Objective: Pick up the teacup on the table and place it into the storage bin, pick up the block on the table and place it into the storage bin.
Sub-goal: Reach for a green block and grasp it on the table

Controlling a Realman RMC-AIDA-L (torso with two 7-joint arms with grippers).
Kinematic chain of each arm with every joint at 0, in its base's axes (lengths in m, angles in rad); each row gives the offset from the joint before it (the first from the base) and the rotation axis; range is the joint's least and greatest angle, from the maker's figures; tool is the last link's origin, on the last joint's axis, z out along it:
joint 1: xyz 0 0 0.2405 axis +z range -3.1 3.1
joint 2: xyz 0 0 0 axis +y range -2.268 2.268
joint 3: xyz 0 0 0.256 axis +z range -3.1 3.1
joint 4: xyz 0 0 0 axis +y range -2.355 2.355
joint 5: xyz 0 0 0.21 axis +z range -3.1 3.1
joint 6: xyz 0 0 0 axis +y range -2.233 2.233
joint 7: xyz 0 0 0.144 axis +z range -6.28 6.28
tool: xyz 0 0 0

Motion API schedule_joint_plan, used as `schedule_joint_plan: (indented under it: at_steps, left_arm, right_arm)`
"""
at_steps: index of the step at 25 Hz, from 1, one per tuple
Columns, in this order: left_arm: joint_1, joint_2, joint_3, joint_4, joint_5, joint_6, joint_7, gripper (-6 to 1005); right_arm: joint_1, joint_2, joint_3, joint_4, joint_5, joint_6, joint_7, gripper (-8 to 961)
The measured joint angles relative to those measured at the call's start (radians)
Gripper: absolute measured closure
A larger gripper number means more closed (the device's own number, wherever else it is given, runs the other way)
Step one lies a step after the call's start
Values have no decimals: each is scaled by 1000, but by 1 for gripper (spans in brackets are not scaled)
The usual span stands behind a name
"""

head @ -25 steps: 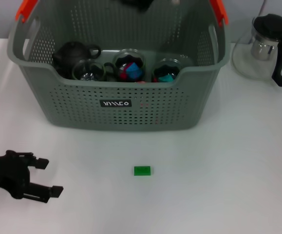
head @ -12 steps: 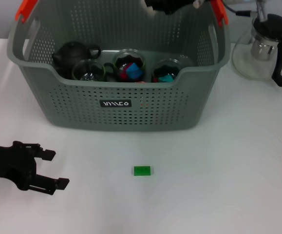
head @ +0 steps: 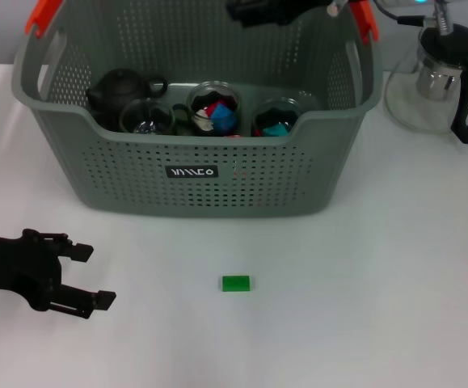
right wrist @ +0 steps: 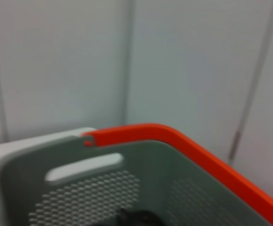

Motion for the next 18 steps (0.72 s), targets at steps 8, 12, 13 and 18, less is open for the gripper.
schedule_joint_plan:
  at_steps: [8,12,13,18]
  left_arm:
    - [-2,3,-6,0,1,-4,0,65]
    - [-3,2,-7,-1,0,-4,-2,65]
    - [-3,-1,-7,-1,0,-4,-3,65]
    - [-3,-4,-8,-2,-1,-5,-2,65]
  right_arm:
    - [-97,-3,-16,-279,72,-372,-32,84]
    - [-98,-3,-56,-316,51,-564,-8,14]
    - [-95,-2,-80,-311,38,-584,5,17]
    - [-65,1,-299,-242,-78,-532,93,34]
